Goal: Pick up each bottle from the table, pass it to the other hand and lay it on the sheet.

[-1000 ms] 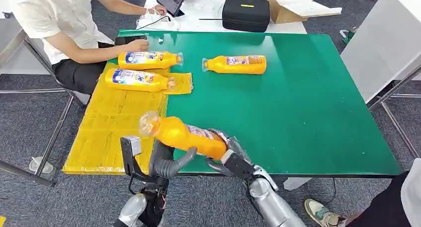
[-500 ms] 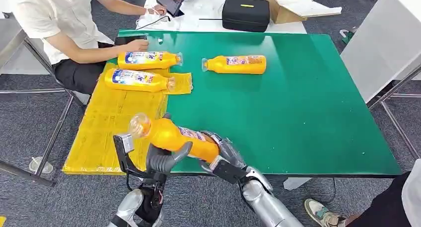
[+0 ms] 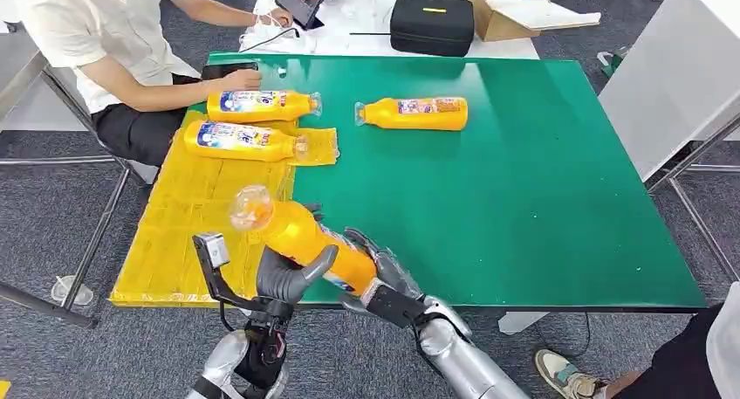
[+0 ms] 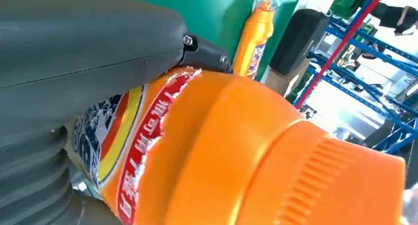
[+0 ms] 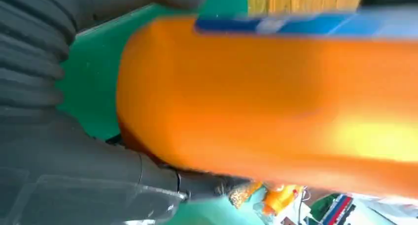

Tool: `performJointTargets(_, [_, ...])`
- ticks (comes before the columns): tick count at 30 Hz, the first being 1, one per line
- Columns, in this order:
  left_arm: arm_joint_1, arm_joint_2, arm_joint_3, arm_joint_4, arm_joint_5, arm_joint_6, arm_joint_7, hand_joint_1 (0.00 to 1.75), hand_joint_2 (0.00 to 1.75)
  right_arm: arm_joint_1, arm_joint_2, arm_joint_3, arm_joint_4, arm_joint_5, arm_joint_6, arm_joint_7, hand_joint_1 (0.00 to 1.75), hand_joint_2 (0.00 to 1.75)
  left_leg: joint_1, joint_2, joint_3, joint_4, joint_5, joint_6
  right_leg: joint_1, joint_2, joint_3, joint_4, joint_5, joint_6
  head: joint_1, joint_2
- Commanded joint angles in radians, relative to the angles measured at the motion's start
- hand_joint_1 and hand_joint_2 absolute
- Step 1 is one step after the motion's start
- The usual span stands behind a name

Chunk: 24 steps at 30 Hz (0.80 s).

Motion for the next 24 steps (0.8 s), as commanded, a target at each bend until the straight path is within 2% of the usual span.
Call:
performJointTargets(1, [-0.021,0.01,0.032,-0.012,0.046,-0.022,0.027,1.75,1.75,-0.04,-0.002,0.042,0.081,0.007,-0.002,0.021,0.0,1.75,0.0,0.002,0.003,0.0,-0.001,0.0,0.0,0.001,0.002,-0.001,-0.001,-0.001,0.0,0.0])
performJointTargets(2, [-0.019,0.012,0.045,-0.027,0.053,-0.022,0.02,1.75,1.75,-0.055,-0.012,0.084,0.092,0.088,-0.063,0.052,0.0,1.75,0.0,0.003,0.005,0.0,-0.002,0.0,0.001,0.001,0.005,0.0,-0.001,-0.002,0.0,0.0])
performJointTargets(3, [-0.018,0.013,0.056,-0.036,0.065,-0.026,0.02,1.75,1.75,-0.06,-0.011,0.096,0.099,0.102,-0.068,0.053,0.0,1.75,0.0,0.002,0.003,0.0,-0.001,0.0,0.0,0.001,0.003,0.0,-0.001,-0.001,0.0,0.0])
performJointTargets(5, [-0.025,0.023,0.081,-0.06,0.083,-0.033,0.032,1.75,1.75,-0.054,-0.002,0.09,0.104,0.063,-0.016,0.026,0.0,1.75,0.0,0.003,0.003,0.0,-0.002,0.0,0.001,0.001,0.003,0.0,-0.001,-0.002,0.0,0.0])
performJointTargets(8, [-0.021,0.024,0.115,-0.087,0.074,-0.018,0.027,1.75,1.75,-0.033,0.001,0.07,0.091,0.039,-0.028,0.019,0.0,1.75,0.0,0.002,0.003,0.0,-0.001,0.0,0.001,0.001,0.003,0.0,-0.001,-0.002,0.0,0.0])
performJointTargets(9, [-0.011,0.012,0.139,-0.101,0.071,-0.007,0.019,1.75,1.75,-0.022,-0.003,0.063,0.08,0.035,-0.04,0.018,0.0,1.75,0.001,0.004,0.009,0.0,-0.003,0.0,0.002,0.001,0.008,0.0,-0.003,-0.004,0.0,0.0])
performJointTargets(10, [0.001,0.002,0.155,-0.124,0.049,0.006,0.015,1.75,1.75,-0.008,-0.01,0.054,0.065,0.028,-0.044,0.015,0.0,0.0,0.0,0.001,0.003,0.0,-0.001,0.0,0.001,0.0,0.003,0.0,-0.001,-0.002,0.0,0.0])
performJointTargets(15, [0.035,0.024,0.21,-0.202,-0.045,0.048,-0.01,1.75,1.75,0.082,-0.044,-0.043,0.01,0.02,-0.148,0.005,0.0,0.0,0.0,0.0,0.005,-0.001,-0.002,0.0,0.001,-0.002,0.005,-0.001,-0.002,-0.002,0.0,0.0])
performJointTargets(19, [0.033,0.052,0.254,-0.199,-0.164,0.104,-0.018,1.75,1.75,0.158,-0.067,-0.165,-0.064,0.006,-0.183,-0.021,0.0,0.0,0.0,-0.001,0.005,-0.001,-0.002,0.001,0.0,-0.002,0.005,-0.001,-0.002,-0.002,0.0,0.0])
performJointTargets(22, [-0.036,0.153,0.186,-0.069,-0.56,0.317,0.019,1.75,1.75,0.204,-0.081,-0.249,-0.126,0.024,-0.22,-0.049,0.0,0.0,-0.001,-0.002,0.003,-0.002,-0.001,0.0,0.0,-0.003,0.004,-0.001,-0.002,-0.001,0.0,0.0])
performJointTargets(23, [-0.046,0.154,0.201,-0.036,-0.622,0.321,0.021,1.75,1.75,0.211,-0.078,-0.277,-0.14,0.031,-0.218,-0.056,0.0,0.0,0.0,-0.002,0.006,-0.002,-0.001,0.0,0.0,-0.004,0.006,-0.001,-0.002,-0.002,0.0,0.0])
performJointTargets(24, [-0.066,0.17,0.19,0.007,-0.744,0.389,0.046,1.75,1.75,0.216,-0.076,-0.299,-0.155,0.04,-0.245,-0.066,0.0,0.0,0.0,-0.003,0.008,-0.003,-0.001,0.0,0.0,-0.005,0.008,-0.002,-0.003,-0.003,0.0,0.0])
